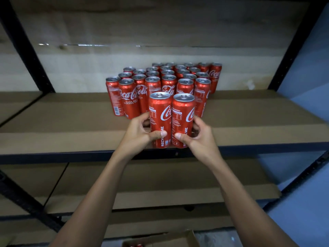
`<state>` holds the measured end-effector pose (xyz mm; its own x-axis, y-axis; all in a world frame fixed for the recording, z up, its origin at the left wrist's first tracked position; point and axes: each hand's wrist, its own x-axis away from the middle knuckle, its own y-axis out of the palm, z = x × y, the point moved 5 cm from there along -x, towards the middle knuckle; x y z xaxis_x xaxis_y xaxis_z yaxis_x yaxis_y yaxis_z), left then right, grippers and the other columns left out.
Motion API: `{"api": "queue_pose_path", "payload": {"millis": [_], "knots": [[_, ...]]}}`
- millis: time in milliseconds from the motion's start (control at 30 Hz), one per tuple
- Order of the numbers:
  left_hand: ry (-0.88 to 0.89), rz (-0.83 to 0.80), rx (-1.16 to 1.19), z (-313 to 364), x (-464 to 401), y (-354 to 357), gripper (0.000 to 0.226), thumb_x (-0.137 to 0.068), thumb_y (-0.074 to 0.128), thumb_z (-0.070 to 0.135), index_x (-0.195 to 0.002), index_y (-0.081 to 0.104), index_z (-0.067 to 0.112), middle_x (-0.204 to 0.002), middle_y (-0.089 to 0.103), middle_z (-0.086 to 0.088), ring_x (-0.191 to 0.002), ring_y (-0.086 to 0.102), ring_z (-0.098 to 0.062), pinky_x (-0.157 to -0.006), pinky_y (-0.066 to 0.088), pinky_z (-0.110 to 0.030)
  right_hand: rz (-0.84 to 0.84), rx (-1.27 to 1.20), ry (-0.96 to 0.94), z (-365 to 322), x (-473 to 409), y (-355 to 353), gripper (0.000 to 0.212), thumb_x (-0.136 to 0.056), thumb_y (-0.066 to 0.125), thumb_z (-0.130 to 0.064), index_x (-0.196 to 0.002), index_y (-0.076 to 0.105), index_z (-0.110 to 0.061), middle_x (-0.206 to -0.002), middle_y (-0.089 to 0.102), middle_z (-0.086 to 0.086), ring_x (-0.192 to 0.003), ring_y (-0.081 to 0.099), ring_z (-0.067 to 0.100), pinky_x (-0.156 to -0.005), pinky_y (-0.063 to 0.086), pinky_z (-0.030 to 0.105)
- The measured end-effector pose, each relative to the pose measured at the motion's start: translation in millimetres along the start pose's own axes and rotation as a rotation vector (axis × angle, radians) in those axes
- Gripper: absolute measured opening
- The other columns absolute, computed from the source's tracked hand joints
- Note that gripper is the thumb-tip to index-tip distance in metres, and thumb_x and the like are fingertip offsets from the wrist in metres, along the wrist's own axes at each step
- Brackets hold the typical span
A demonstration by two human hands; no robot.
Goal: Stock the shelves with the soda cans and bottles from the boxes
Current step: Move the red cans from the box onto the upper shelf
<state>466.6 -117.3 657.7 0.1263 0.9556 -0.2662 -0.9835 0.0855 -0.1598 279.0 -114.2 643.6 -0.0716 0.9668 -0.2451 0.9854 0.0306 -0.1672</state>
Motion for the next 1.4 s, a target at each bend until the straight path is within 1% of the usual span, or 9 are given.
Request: {"api": "queue_pose_path", "payload": {"millis": [100, 267, 433, 667, 867, 1000, 1100, 1267, 1400], "knots": [[0.040, 0.086, -0.082, -12.9, -17.2, -17.0, 0.059, -0.073, 0.083, 0.007, -0.128, 0.059, 0.011, -0.118, 0.069, 0.003, -0.110, 0.065, -0.008, -0.090, 0.054, -0.024, 0.013, 0.019, -0.028, 10.8, -27.9, 20.5, 0.059, -0.078, 0.078, 0.000, -0.129, 0.057, -0.020, -0.115, 0.069, -0.011, -0.106, 0.066, 0.003, -0.091, 0.053, 0.024], [0.007, 0.189, -0.128, -39.9, -44.4, -38.1, 0.060, -0.073, 0.083, 0.008, -0.127, 0.060, 0.015, -0.118, 0.069, 0.006, -0.106, 0.066, -0.006, -0.097, 0.053, -0.037, 0.058, 0.032, 0.017, 24.4, -64.5, 46.6, 0.062, -0.073, 0.080, -0.008, -0.127, 0.059, -0.030, -0.118, 0.069, -0.010, -0.109, 0.066, 0.007, -0.099, 0.053, 0.041], [-0.035, 0.290, -0.165, -54.1, -67.0, -44.0, 0.064, -0.068, 0.086, 0.017, -0.126, 0.060, 0.017, -0.119, 0.069, 0.001, -0.108, 0.065, -0.014, -0.099, 0.051, -0.045, 0.184, 0.060, 0.029, 43.5, -96.6, 62.5, 0.077, -0.055, 0.078, -0.046, -0.129, 0.054, -0.043, -0.115, 0.070, -0.015, -0.106, 0.067, 0.007, -0.098, 0.053, 0.043], [-0.014, 0.398, -0.304, -55.7, -80.2, -42.1, 0.067, -0.064, 0.089, 0.036, -0.124, 0.062, 0.021, -0.115, 0.071, 0.006, -0.102, 0.066, -0.008, -0.095, 0.053, -0.035, 0.407, 0.421, 0.111, 26.0, -94.1, 70.8, 0.070, -0.080, 0.077, -0.042, -0.142, 0.046, -0.036, -0.126, 0.067, -0.001, -0.117, 0.060, 0.026, -0.097, 0.043, 0.033], [0.033, 0.447, -0.460, -57.8, -76.8, -44.8, 0.080, -0.059, 0.078, 0.066, -0.125, 0.059, 0.025, -0.117, 0.069, 0.006, -0.105, 0.066, -0.011, -0.091, 0.055, -0.036, 0.375, 0.424, 0.083, 32.5, -96.7, 68.6, 0.073, -0.082, 0.077, -0.038, -0.146, 0.043, -0.030, -0.132, 0.063, 0.000, -0.123, 0.057, 0.023, -0.102, 0.041, 0.033], [-0.033, 0.454, -0.473, -65.9, -74.7, -46.2, 0.069, -0.059, 0.087, 0.053, -0.114, 0.066, 0.017, -0.108, 0.072, 0.003, -0.095, 0.068, -0.012, -0.086, 0.057, -0.038, 0.298, 0.301, 0.100, 40.7, -94.7, 64.9, 0.069, -0.079, 0.080, -0.025, -0.141, 0.049, -0.018, -0.127, 0.066, 0.005, -0.111, 0.065, 0.022, -0.097, 0.052, 0.037], [-0.123, 0.424, -0.475, -72.3, -70.6, -48.3, 0.065, -0.057, 0.089, 0.049, -0.110, 0.068, 0.017, -0.103, 0.074, 0.002, -0.090, 0.070, -0.011, -0.084, 0.058, -0.036, 0.296, 0.303, 0.146, 46.8, -90.6, 55.8, 0.062, -0.079, 0.081, -0.024, -0.134, 0.056, -0.013, -0.120, 0.069, 0.005, -0.108, 0.066, 0.021, -0.097, 0.052, 0.035], [-0.215, 0.380, -0.593, -64.7, -52.2, -45.9, 0.064, -0.070, 0.085, 0.037, -0.124, 0.062, 0.011, -0.114, 0.070, -0.004, -0.105, 0.065, -0.022, -0.079, 0.041, -0.020, 0.200, 0.440, 0.136, 48.2, -72.2, 45.1, 0.050, -0.084, 0.075, -0.025, -0.131, 0.060, -0.017, -0.125, 0.066, -0.001, -0.112, 0.062, 0.017, -0.101, 0.048, 0.035], [-0.248, 0.235, -0.818, -69.4, -23.8, -38.4, 0.054, -0.083, 0.069, 0.046, -0.129, 0.058, 0.021, -0.121, 0.067, -0.006, -0.114, 0.059, -0.029, -0.092, 0.049, -0.032, 0.128, 0.635, -0.004, 44.6, -40.7, 43.1, 0.050, -0.086, 0.070, -0.025, -0.134, 0.058, -0.021, -0.126, 0.065, 0.002, -0.118, 0.057, 0.022, -0.101, 0.045, 0.033]]}}
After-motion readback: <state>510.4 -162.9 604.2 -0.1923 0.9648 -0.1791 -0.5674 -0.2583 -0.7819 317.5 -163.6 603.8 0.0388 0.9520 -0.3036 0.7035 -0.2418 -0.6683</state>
